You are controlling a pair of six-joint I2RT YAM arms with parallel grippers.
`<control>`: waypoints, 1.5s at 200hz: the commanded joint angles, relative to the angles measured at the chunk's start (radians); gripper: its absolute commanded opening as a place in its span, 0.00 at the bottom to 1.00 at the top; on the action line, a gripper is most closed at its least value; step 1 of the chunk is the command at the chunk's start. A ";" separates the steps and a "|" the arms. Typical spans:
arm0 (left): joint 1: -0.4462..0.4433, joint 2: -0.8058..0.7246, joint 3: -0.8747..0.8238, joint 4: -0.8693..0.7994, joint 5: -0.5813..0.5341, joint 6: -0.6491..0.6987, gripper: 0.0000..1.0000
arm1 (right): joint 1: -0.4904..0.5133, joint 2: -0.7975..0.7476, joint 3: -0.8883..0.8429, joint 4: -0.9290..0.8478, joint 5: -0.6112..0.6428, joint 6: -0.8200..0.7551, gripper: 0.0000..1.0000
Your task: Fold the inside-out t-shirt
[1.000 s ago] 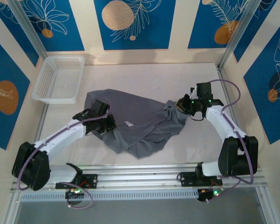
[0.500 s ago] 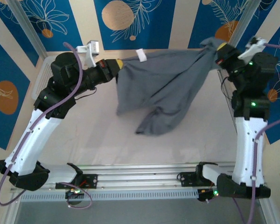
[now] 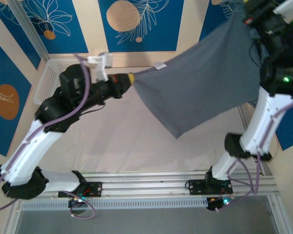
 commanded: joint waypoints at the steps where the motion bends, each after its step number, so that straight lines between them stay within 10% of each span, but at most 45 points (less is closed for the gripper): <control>1: 0.008 -0.105 -0.113 -0.221 -0.319 -0.061 0.00 | 0.102 0.186 0.056 -0.243 -0.288 -0.074 0.00; 14: 0.011 -0.159 -0.233 -0.242 -0.339 -0.121 0.00 | 0.195 0.261 0.058 -0.315 -0.301 -0.193 0.00; 21: 0.012 -0.184 -0.287 -0.241 -0.345 -0.156 0.00 | 0.230 0.300 0.060 -0.347 -0.305 -0.235 0.21; 32: 0.015 -0.218 -0.366 -0.244 -0.349 -0.198 0.24 | 0.260 0.353 0.063 -0.374 -0.315 -0.247 0.64; 49: 0.015 -0.248 -0.421 -0.254 -0.382 -0.206 0.57 | 0.267 0.384 0.074 -0.410 -0.300 -0.265 0.84; 86: 0.016 -0.181 -0.355 -0.246 -0.464 -0.068 0.69 | 0.191 0.298 -0.067 -0.525 -0.165 -0.317 0.86; 112: 0.016 0.004 -0.231 -0.181 -0.319 0.092 0.67 | 0.118 0.164 -0.287 -0.625 -0.004 -0.317 0.84; 151: 0.016 0.370 -0.083 -0.059 -0.026 0.152 0.62 | -0.045 -0.180 -1.008 -0.491 0.169 -0.202 0.84; 184: 0.021 0.646 0.021 -0.006 -0.091 0.215 0.66 | -0.256 -0.505 -1.602 -0.244 0.058 0.032 0.84; 205: 0.046 0.810 0.089 0.051 -0.104 0.247 0.77 | -0.285 -0.636 -1.848 -0.200 0.198 0.186 0.84; 263: 0.162 1.180 0.342 0.065 0.046 0.191 0.84 | -0.479 -0.453 -2.090 -0.107 0.055 0.374 0.85; 300: 0.182 1.355 0.527 0.043 0.203 0.175 0.60 | -0.456 -0.388 -2.146 0.022 0.053 0.389 0.79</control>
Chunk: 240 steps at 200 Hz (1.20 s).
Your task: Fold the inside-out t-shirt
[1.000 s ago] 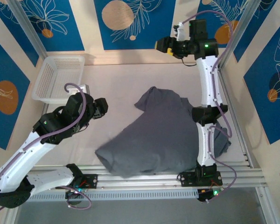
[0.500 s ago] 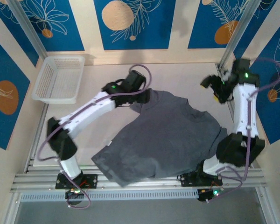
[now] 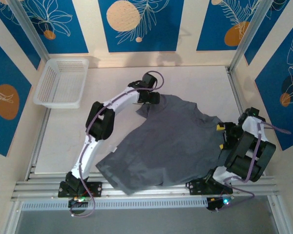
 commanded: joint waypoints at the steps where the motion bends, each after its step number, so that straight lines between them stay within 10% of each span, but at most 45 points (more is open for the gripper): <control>1: -0.003 0.109 0.168 -0.036 0.135 -0.016 0.58 | 0.012 0.027 -0.020 0.115 -0.059 0.054 0.79; 22: 0.006 0.174 0.254 -0.087 0.108 -0.028 0.33 | 0.015 0.070 -0.028 0.170 -0.064 0.051 0.65; 40: 0.032 0.178 0.261 -0.096 0.103 -0.048 0.00 | 0.027 0.131 -0.014 0.242 -0.095 0.000 0.16; 53: 0.063 0.162 0.258 -0.133 0.065 -0.062 0.00 | 0.057 0.177 0.045 0.236 -0.089 -0.068 0.00; 169: 0.443 -0.445 -0.335 0.012 -0.184 -0.026 0.00 | 0.575 0.432 0.771 0.312 -0.181 -0.302 0.00; 176: 0.446 -0.458 -0.330 0.017 -0.153 -0.010 0.00 | 0.579 0.448 0.837 0.286 -0.183 -0.314 0.15; 209: 0.410 -0.559 -0.377 0.032 0.016 0.019 0.51 | 0.605 0.447 0.942 0.088 -0.085 -0.408 0.38; 240: 0.310 -0.685 -0.535 0.031 -0.027 0.006 0.57 | 0.729 0.380 0.718 0.103 -0.026 -0.390 0.34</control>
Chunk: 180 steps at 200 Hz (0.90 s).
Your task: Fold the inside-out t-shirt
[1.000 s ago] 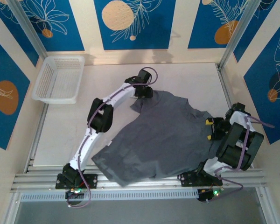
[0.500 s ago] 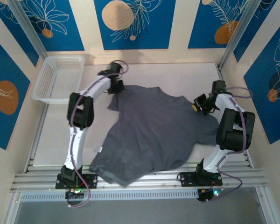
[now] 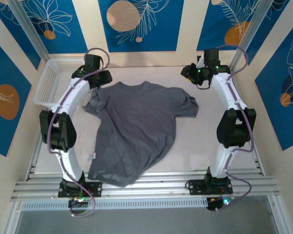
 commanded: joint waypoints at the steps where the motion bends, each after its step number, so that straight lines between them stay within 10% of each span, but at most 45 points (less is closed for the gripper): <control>1: -0.087 -0.102 -0.119 0.000 0.016 0.003 0.56 | 0.112 -0.037 -0.177 -0.097 0.055 -0.019 0.33; 35: -0.112 -0.109 -0.286 0.024 0.035 -0.057 0.00 | 0.213 -0.008 -0.336 0.043 0.049 0.085 0.00; 129: -0.103 0.276 -0.084 -0.033 -0.008 -0.055 0.00 | 0.157 0.289 -0.138 -0.100 0.376 0.249 0.00; 180: -0.076 0.520 0.200 -0.036 0.197 -0.099 0.00 | 0.075 0.472 0.172 -0.226 0.359 0.233 0.00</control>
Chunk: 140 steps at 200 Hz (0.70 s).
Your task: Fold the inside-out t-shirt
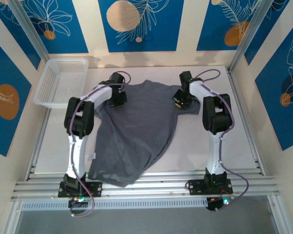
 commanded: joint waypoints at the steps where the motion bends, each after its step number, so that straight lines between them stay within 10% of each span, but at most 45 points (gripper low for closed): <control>1: 0.020 0.106 0.122 -0.018 0.128 -0.039 0.00 | -0.024 0.103 0.176 -0.126 0.047 0.001 0.00; 99: 0.057 0.477 0.734 -0.095 0.226 -0.152 0.00 | -0.148 0.737 1.401 -0.533 -0.044 -0.034 0.00; 140: 0.098 0.379 0.752 -0.105 0.225 -0.097 0.09 | -0.151 0.608 1.393 -0.471 -0.102 -0.145 0.00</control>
